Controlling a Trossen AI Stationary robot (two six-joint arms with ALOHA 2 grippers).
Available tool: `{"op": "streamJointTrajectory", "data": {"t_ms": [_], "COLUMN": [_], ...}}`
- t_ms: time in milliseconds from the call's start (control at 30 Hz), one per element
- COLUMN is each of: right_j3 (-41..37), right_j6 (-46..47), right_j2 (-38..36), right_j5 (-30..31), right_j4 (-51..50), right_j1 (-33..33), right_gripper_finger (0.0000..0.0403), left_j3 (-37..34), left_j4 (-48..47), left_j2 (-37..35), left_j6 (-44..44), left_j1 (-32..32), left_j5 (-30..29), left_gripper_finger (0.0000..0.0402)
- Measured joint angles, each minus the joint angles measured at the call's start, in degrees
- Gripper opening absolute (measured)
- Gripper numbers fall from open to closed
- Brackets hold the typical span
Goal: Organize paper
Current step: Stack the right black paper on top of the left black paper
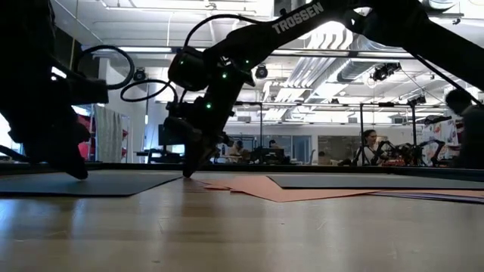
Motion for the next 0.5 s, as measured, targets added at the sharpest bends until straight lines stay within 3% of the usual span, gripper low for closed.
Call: {"op": "streamJointTrajectory", "data": {"t_ms": [300, 500], "right_j3": [0.07, -0.98], "right_j6": [-8.61, -12.83], "right_j2": [-7.18, -12.50], "right_j5": [-2.98, -1.21], "right_j4": [-2.19, -9.80], "right_j1": [2.32, 4.07], "right_gripper_finger": [0.0000, 0.0000], "left_j3": [7.37, 7.77], "left_j4": [-5.13, -8.50], "left_j2": [-0.04, -0.06], "left_j6": [0.26, -6.86], "left_j1": [-3.24, -8.52], "left_j5": [-3.92, -3.86], "left_gripper_finger": [0.0000, 0.0000]}}
